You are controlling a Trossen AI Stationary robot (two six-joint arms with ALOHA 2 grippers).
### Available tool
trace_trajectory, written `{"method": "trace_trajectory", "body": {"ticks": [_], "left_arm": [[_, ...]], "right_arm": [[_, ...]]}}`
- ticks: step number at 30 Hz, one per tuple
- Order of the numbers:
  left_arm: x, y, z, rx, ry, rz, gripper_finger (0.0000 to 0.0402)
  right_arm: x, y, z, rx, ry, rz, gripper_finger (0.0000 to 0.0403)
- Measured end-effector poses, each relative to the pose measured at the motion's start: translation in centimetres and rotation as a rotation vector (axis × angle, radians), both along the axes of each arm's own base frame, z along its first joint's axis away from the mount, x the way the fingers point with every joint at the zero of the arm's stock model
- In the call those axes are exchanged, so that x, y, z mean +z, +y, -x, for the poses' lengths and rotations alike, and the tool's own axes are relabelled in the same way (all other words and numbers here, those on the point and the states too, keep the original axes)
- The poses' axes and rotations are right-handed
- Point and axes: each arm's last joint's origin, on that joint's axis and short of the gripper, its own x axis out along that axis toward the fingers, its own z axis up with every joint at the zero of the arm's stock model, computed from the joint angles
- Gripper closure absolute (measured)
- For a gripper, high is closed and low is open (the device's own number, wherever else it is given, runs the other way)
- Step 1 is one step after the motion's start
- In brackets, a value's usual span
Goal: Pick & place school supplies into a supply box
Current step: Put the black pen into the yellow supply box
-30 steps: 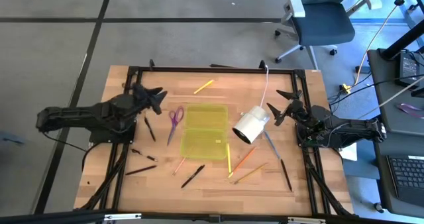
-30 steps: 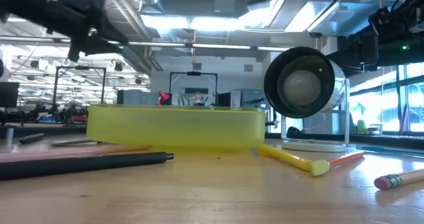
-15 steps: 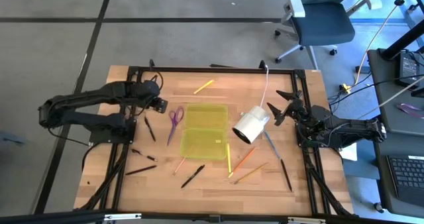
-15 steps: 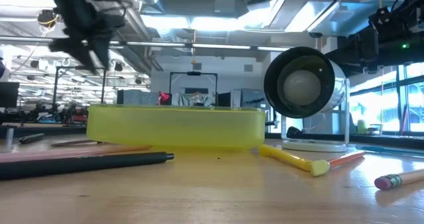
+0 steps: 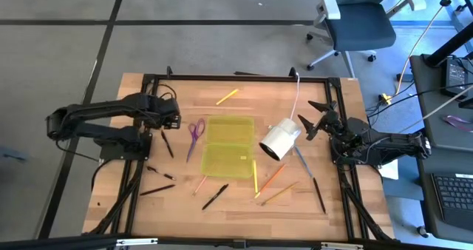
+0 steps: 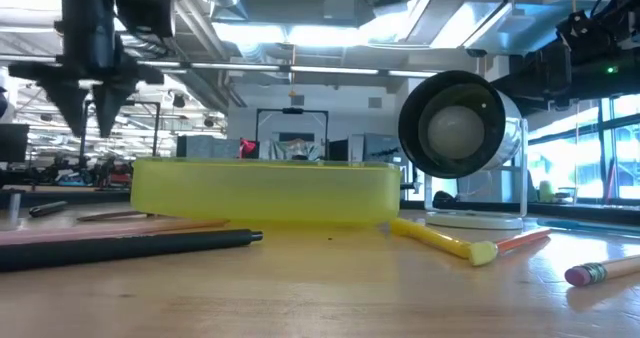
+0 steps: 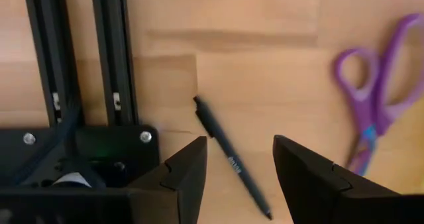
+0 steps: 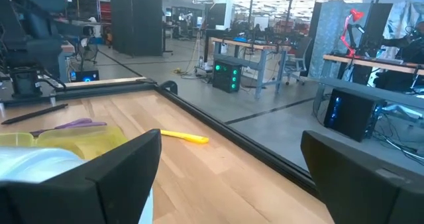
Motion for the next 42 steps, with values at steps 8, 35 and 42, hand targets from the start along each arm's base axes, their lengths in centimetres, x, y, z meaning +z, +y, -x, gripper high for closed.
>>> {"method": "trace_trajectory", "body": {"ticks": [8,35,42], "left_arm": [[-2.1,0.5,-0.6,-0.082,0.08,0.119,0.0253],[-6.4,3.1,-3.3,-0.02,0.153,0.237,0.0285],[-7.3,3.3,-3.6,-0.147,0.211,0.267,0.0295]], "right_arm": [[0.0,0.0,0.0,0.0,0.0,0.0,0.0039],[0.0,0.0,0.0,0.002,-0.033,-0.043,0.0039],[0.0,0.0,0.0,0.002,-0.032,-0.041,0.0039]]}}
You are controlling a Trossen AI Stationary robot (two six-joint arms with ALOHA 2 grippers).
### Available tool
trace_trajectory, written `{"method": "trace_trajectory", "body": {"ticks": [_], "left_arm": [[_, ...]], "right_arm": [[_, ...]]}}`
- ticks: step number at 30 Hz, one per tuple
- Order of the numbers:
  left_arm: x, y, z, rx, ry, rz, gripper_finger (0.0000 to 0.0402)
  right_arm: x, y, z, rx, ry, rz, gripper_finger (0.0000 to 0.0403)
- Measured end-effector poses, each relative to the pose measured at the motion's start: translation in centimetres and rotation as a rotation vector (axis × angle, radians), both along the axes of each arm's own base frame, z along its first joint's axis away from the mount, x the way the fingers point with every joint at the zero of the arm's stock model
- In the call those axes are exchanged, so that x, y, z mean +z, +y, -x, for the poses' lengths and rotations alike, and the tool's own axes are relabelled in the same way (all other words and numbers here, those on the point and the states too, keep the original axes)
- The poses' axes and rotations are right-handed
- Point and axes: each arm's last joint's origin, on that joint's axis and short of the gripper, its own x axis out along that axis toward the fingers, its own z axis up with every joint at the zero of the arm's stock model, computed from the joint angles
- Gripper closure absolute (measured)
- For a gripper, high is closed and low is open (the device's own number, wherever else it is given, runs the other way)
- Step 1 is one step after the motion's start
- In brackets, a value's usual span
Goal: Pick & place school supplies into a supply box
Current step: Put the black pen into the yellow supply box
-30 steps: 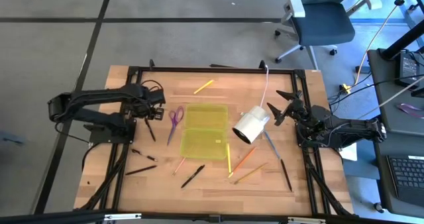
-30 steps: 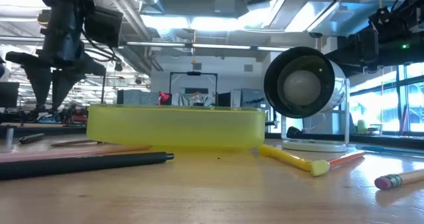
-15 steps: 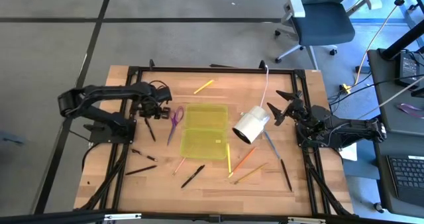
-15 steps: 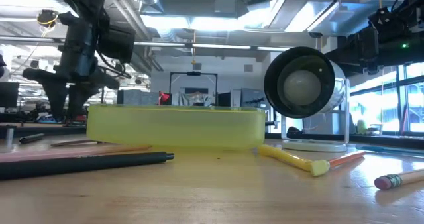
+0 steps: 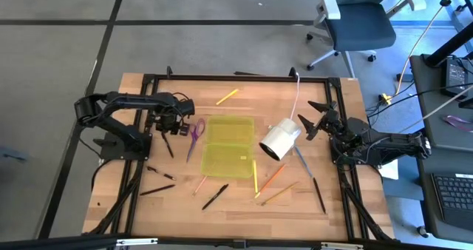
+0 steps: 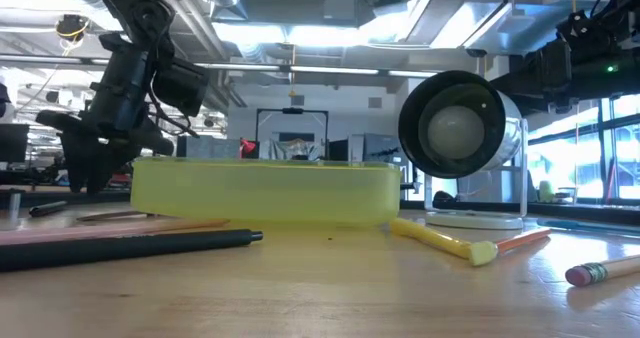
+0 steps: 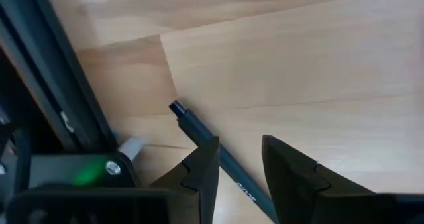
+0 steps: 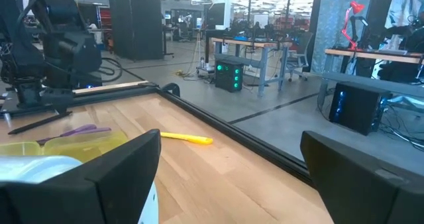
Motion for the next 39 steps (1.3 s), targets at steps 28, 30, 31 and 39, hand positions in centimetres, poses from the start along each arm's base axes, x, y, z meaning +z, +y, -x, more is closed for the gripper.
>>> {"method": "trace_trajectory", "body": {"ticks": [28,30,31,39], "left_arm": [[0.06,-0.27,0.5,0.129,0.059,0.034,0.0175],[0.03,-0.24,0.4,0.145,0.049,0.032,0.0177],[0.02,-0.21,0.35,0.152,0.044,0.027,0.0179],[-0.48,-0.43,0.64,0.208,0.051,0.037,0.019]], "right_arm": [[0.0,0.0,0.0,-0.001,0.0,0.001,0.0039],[0.0,0.0,0.0,0.0,0.001,0.001,0.0039],[0.0,0.0,0.0,0.0,0.001,0.001,0.0039],[-0.01,0.0,0.0,0.0,0.001,0.0,0.0039]]}}
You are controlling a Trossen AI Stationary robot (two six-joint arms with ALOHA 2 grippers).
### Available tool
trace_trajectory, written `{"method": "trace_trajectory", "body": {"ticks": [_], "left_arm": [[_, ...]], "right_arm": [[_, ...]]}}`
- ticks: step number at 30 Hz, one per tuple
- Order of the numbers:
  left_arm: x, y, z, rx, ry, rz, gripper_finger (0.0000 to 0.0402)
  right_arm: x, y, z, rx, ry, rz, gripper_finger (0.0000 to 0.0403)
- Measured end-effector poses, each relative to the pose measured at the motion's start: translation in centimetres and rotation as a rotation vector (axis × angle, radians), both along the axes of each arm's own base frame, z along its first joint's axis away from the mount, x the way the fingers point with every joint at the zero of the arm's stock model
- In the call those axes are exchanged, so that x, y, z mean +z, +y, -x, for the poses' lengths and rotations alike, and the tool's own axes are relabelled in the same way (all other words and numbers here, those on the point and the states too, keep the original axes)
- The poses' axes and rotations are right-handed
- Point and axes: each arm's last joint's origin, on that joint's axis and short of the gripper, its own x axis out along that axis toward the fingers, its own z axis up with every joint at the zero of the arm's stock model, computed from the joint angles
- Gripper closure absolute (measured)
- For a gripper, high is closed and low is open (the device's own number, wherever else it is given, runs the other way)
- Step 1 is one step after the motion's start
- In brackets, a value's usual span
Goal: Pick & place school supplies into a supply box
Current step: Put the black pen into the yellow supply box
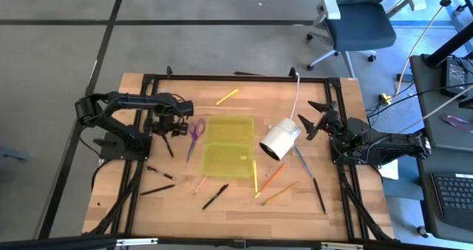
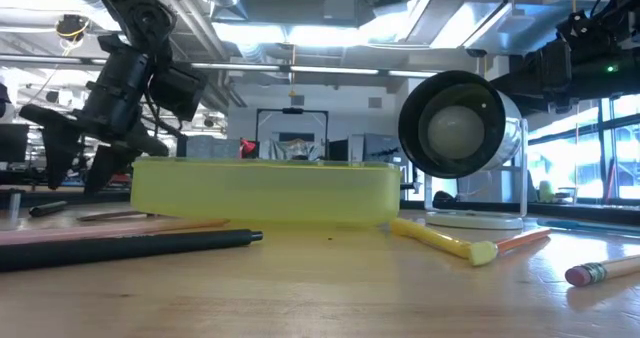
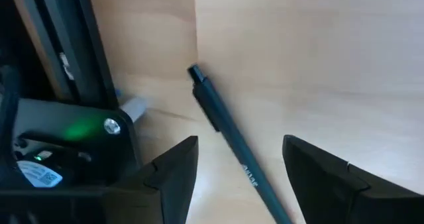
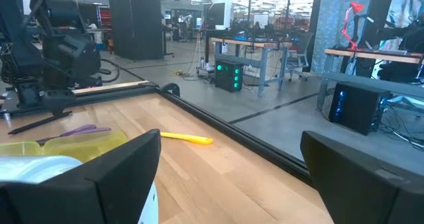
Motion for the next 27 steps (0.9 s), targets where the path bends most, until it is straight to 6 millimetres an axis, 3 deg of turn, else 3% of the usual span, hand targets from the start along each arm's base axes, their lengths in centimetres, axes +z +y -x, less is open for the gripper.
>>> {"method": "trace_trajectory", "body": {"ticks": [10,27], "left_arm": [[-2.0,-0.9,1.3,0.047,-0.002,0.045,0.0204],[-2.3,-0.8,0.9,0.069,-0.073,0.074,0.0267]], "right_arm": [[0.0,0.0,0.0,-0.001,0.002,0.003,0.0039],[0.0,0.0,0.0,-0.001,0.003,0.003,0.0039]]}}
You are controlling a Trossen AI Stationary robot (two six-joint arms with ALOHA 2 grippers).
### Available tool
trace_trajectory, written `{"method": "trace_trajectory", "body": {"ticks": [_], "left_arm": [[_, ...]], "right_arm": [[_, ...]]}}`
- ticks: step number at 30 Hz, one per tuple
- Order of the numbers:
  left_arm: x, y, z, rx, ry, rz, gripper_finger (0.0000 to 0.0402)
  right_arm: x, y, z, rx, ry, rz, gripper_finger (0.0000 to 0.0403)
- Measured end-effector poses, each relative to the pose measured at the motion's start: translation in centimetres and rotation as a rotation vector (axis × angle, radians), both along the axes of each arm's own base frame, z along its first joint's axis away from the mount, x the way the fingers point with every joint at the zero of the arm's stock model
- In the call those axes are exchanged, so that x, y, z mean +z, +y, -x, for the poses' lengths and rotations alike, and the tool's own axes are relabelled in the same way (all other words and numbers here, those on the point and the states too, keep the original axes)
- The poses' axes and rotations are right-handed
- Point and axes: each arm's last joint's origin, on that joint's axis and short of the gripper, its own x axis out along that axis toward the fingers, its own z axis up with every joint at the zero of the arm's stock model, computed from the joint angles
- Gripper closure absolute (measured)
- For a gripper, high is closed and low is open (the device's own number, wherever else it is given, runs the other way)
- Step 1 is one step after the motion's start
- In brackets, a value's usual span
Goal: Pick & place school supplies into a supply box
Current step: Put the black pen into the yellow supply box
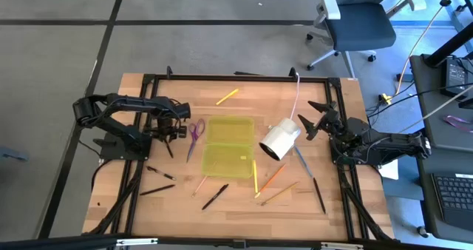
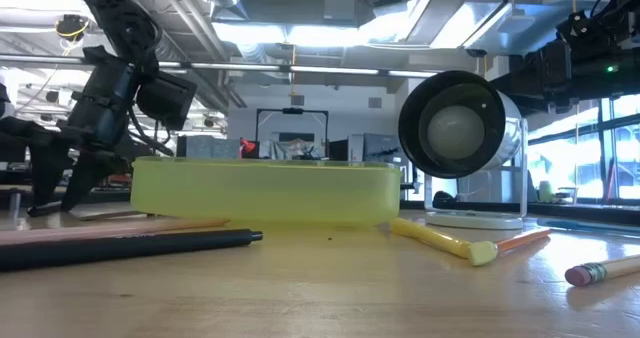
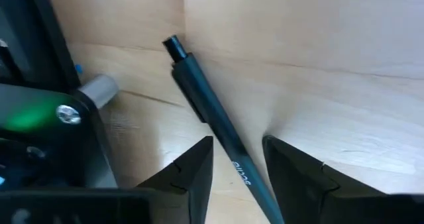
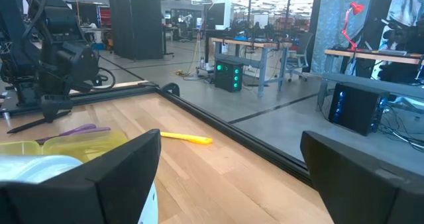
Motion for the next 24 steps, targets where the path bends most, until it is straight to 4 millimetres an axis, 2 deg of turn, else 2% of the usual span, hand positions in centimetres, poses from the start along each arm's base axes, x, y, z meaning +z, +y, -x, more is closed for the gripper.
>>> {"method": "trace_trajectory", "body": {"ticks": [12,24], "left_arm": [[-0.1,0.15,-0.44,-0.139,-0.087,0.009,0.0318],[-0.14,0.23,-0.54,-0.568,-0.193,0.037,0.0346]], "right_arm": [[0.0,0.0,0.0,0.0,0.0,0.0,0.0039],[0.0,0.0,0.0,0.0,0.0,0.0,0.0039]]}}
